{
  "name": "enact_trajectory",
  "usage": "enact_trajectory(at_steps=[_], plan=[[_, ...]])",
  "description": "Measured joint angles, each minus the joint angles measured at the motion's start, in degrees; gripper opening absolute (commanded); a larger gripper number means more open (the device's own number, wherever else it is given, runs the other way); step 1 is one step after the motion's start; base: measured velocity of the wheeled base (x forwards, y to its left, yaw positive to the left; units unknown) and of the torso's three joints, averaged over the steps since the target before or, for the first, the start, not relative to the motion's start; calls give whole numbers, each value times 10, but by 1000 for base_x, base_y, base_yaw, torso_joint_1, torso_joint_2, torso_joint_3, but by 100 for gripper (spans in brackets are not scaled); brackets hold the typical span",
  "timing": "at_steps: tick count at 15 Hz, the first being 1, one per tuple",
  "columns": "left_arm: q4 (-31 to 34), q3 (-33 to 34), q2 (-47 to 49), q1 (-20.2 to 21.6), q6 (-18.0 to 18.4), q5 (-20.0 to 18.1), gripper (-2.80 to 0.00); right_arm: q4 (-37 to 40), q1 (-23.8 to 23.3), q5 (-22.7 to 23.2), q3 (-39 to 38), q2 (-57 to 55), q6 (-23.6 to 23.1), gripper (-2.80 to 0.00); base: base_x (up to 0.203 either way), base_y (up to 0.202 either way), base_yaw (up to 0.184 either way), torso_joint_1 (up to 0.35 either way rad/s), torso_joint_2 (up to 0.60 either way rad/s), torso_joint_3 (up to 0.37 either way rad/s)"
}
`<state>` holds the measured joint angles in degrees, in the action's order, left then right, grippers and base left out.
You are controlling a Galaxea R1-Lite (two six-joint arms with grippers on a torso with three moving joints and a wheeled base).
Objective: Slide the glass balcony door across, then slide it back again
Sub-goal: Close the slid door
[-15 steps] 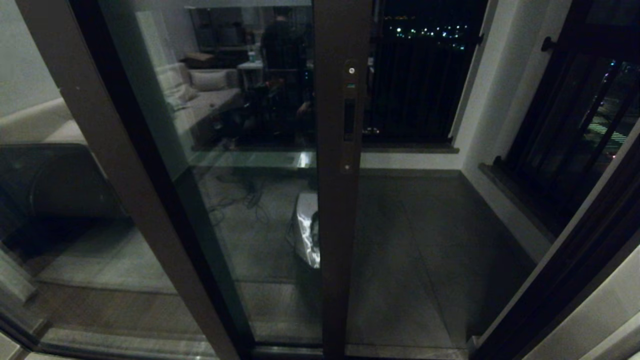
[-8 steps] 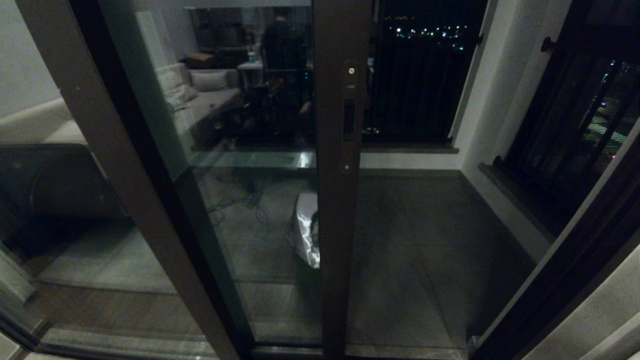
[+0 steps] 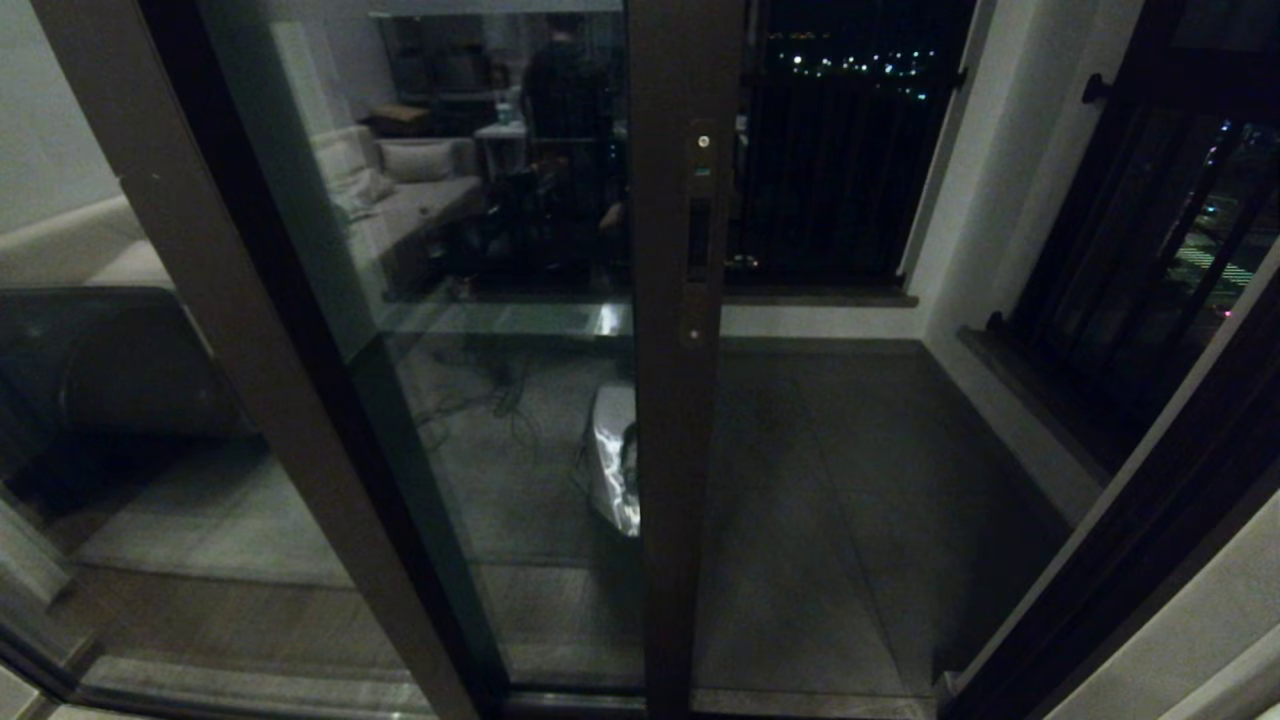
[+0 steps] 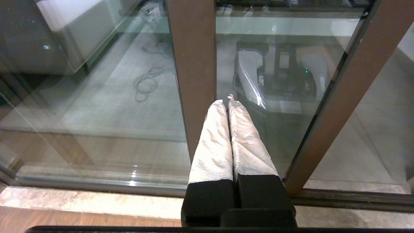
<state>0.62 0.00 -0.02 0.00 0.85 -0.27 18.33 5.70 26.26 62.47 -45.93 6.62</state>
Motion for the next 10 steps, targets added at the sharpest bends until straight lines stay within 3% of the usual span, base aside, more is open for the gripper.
enact_trajectory(at_steps=[1,3,6,8,10], plan=[[0,0,0,0,0,0,-280,22,45,-11,43,-42,16,-280,0,0,0,0,0,0],[0,0,0,0,0,0,-280,45,157,-77,100,-116,44,-280,0,0,0,0,0,0],[0,0,0,0,0,0,-280,46,318,-257,164,-212,67,-280,0,0,0,0,0,0],[0,0,0,0,0,0,-280,42,371,-393,225,-264,45,-280,0,0,0,0,0,0],[0,0,0,0,0,0,-280,41,390,-477,283,-310,19,-280,0,0,0,0,0,0]])
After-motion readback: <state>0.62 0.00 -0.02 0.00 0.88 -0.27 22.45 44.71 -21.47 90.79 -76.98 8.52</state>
